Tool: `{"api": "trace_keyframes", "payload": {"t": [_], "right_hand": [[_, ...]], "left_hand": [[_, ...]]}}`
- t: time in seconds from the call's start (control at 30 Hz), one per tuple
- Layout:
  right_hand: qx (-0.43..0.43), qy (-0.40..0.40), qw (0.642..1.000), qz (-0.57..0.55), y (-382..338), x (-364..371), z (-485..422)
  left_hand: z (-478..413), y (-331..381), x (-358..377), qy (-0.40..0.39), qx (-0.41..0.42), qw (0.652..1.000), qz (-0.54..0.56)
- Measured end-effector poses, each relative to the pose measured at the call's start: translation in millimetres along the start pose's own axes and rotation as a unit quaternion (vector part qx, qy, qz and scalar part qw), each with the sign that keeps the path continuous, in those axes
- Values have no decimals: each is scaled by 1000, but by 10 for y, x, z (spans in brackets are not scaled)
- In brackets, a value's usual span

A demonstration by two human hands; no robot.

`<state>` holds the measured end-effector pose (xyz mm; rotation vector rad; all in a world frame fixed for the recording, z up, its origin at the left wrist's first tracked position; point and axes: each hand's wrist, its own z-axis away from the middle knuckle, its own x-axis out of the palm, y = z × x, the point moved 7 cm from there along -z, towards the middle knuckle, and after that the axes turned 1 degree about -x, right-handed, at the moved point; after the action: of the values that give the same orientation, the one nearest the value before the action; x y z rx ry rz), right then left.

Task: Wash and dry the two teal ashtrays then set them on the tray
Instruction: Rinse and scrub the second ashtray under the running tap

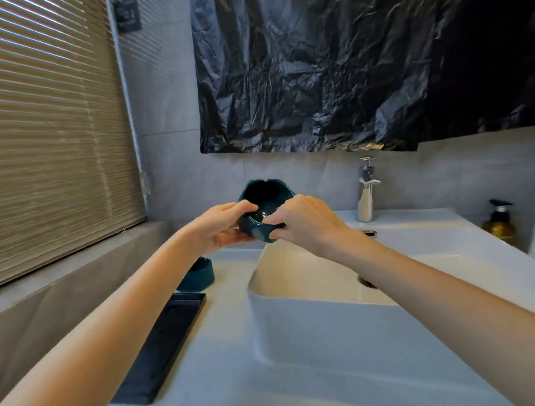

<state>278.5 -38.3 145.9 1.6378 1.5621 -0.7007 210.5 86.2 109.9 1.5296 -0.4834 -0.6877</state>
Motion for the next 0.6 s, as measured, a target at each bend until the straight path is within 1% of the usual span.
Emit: {"api": "trace_keyframes", "payload": {"t": [0.1, 0.17, 0.23, 0.3, 0.33, 0.37, 0.4, 0.43, 0.5, 0.53, 0.57, 0.6], "right_hand": [[5, -8, 1000, -12, 303, -46, 254], [23, 1, 998, -64, 542, -79, 463], [77, 48, 990, -108, 847, -142, 678], [158, 108, 973, -130, 1184, -200, 890], [206, 122, 960, -145, 1353, -194, 990], [260, 118, 944, -167, 1502, -161, 1085], [315, 95, 922, -203, 1632, -85, 1180], [364, 60, 893, -259, 1729, 23, 1266], [423, -8, 811, -404, 1803, 264, 1388], [433, -28, 780, -452, 1813, 351, 1420], [434, -33, 768, -470, 1844, 409, 1432], [435, -29, 767, -471, 1889, 446, 1437]], "left_hand": [[-58, -21, 406, -10, 14, 1000, -3], [-119, -86, 638, -9, 24, 1000, -8], [-184, -153, 838, -7, 44, 999, -29], [-258, -205, 1021, -12, 54, 998, -34], [-296, -221, 1115, -17, 57, 998, -31], [-338, -228, 1202, -21, 62, 997, -29], [-381, -224, 1287, -27, 70, 997, -33], [-424, -219, 1371, -34, 75, 996, -40], [-532, -245, 1530, -50, 65, 995, -50], [-592, -275, 1609, -56, 51, 996, -52], [-645, -308, 1681, -58, 36, 996, -48], [-698, -338, 1744, -58, 21, 997, -37]]}}
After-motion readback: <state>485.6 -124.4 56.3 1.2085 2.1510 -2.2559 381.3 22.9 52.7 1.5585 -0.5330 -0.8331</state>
